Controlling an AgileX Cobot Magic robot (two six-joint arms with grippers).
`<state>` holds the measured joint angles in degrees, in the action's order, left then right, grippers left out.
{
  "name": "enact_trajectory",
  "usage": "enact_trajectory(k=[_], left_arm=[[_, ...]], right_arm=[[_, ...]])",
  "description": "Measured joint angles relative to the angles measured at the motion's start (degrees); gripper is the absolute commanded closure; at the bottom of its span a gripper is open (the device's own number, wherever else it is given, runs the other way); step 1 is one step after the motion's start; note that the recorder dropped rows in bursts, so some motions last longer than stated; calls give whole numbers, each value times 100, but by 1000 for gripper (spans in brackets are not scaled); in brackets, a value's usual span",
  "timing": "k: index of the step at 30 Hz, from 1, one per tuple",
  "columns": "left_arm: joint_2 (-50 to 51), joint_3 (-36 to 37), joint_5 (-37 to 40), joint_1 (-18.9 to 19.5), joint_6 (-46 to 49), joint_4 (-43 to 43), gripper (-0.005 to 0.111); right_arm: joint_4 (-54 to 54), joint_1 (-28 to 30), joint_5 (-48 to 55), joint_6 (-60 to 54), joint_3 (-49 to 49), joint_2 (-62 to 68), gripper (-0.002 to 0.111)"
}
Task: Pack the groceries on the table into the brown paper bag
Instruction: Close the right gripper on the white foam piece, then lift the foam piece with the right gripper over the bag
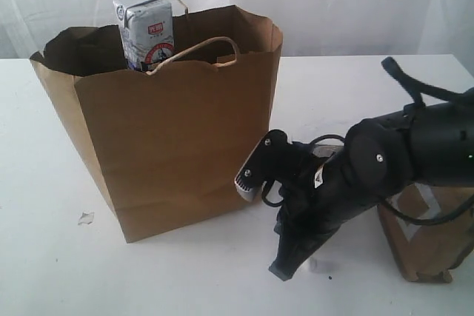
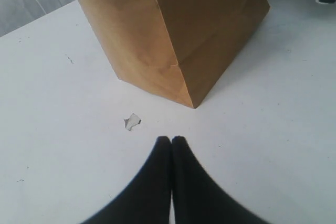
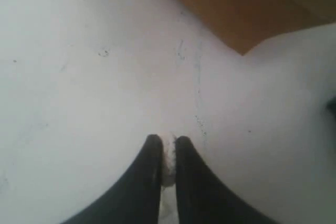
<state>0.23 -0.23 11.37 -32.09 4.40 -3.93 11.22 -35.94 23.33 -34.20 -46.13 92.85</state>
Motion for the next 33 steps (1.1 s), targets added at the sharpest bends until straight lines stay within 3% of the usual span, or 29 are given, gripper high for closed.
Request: enact_trajectory(k=[16, 33], left_arm=[[0, 0, 0, 0, 0, 0, 106], [0, 0, 0, 0, 0, 0, 106]], right_arm=[[0, 0, 300, 861, -65, -2048, 104], [-249, 44, -516, 2164, -1875, -2364, 104]])
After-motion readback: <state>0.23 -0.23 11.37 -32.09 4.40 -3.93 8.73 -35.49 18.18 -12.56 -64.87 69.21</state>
